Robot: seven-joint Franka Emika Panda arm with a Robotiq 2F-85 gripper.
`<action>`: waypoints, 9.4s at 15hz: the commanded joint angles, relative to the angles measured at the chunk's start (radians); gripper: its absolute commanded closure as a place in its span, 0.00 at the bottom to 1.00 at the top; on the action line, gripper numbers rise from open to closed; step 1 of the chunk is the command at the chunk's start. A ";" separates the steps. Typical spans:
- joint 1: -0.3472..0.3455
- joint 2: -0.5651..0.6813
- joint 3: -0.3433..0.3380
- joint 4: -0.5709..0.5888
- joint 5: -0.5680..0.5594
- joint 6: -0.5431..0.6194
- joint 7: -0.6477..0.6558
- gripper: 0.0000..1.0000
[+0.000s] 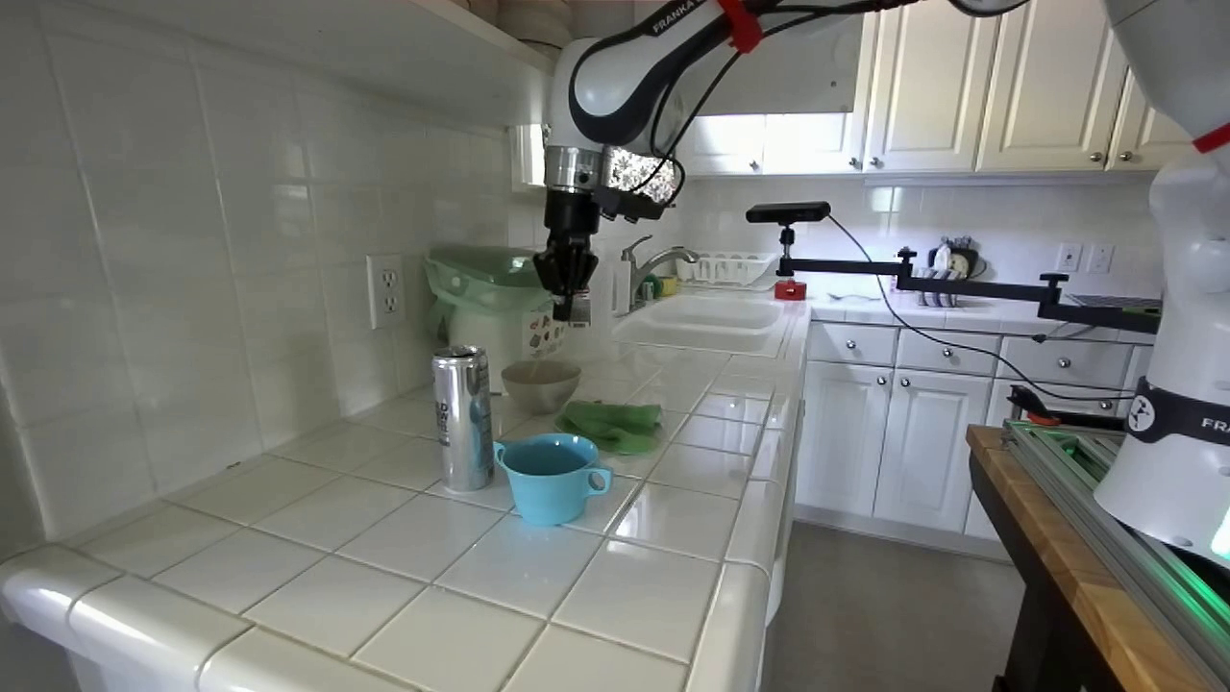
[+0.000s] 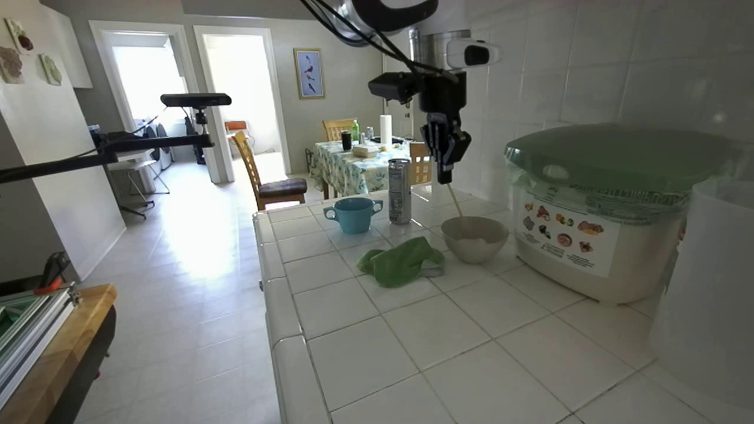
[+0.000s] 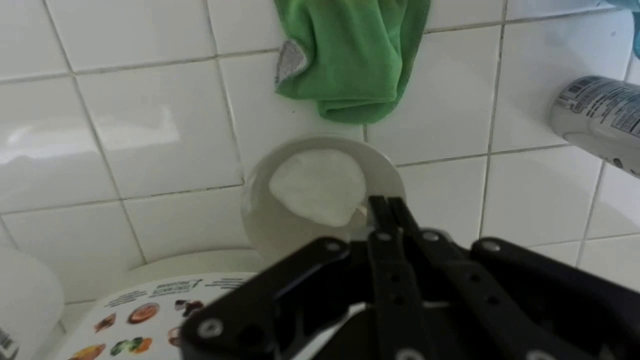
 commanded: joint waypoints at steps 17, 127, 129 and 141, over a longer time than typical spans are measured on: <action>-0.043 -0.199 -0.016 -0.314 0.040 0.012 0.014 0.99; 0.096 -0.419 0.103 -0.363 0.094 -0.075 0.009 0.99; 0.097 -0.403 0.107 -0.354 0.112 -0.078 -0.022 0.99; 0.079 -0.309 0.132 -0.341 0.199 -0.088 -0.152 0.99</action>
